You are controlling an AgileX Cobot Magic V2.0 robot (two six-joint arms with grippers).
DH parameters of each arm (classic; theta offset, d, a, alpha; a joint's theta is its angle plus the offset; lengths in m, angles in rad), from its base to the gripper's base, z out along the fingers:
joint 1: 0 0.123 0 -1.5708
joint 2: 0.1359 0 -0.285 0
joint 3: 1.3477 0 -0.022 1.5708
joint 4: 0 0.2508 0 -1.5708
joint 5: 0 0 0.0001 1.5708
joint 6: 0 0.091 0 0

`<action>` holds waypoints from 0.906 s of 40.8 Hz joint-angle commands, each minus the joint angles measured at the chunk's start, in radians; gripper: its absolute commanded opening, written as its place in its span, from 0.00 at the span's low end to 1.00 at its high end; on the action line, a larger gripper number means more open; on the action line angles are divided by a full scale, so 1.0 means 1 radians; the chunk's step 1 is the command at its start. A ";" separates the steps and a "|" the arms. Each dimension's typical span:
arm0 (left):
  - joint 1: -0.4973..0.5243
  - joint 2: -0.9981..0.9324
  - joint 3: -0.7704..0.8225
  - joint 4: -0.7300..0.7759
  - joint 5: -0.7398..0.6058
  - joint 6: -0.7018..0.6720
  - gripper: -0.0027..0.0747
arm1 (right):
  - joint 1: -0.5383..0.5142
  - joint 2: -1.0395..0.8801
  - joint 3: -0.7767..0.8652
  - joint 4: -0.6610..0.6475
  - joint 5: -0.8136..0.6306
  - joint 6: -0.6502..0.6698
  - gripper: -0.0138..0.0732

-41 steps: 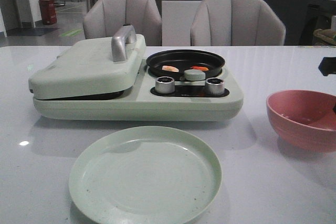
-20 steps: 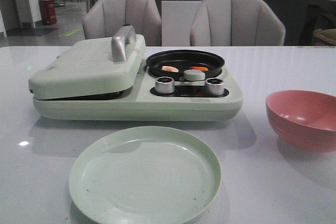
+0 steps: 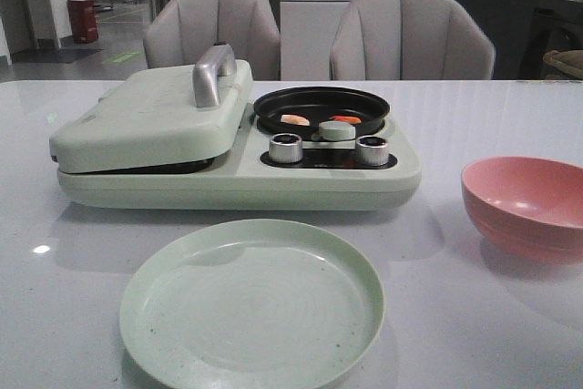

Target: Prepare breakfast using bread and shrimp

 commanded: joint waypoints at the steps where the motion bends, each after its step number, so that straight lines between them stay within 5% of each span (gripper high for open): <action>1: -0.007 0.000 -0.032 -0.009 -0.068 -0.005 0.16 | 0.000 -0.084 0.023 -0.062 -0.017 0.058 0.58; 15: -0.007 0.000 -0.032 -0.009 -0.068 -0.005 0.16 | 0.000 -0.248 0.144 -0.077 0.000 0.058 0.57; 26: -0.007 0.000 -0.015 -0.009 -0.075 -0.005 0.16 | 0.000 -0.248 0.147 -0.077 -0.019 0.058 0.21; 37: -0.002 0.000 0.016 0.047 -0.039 -0.011 0.17 | 0.000 -0.248 0.147 -0.077 -0.019 0.058 0.20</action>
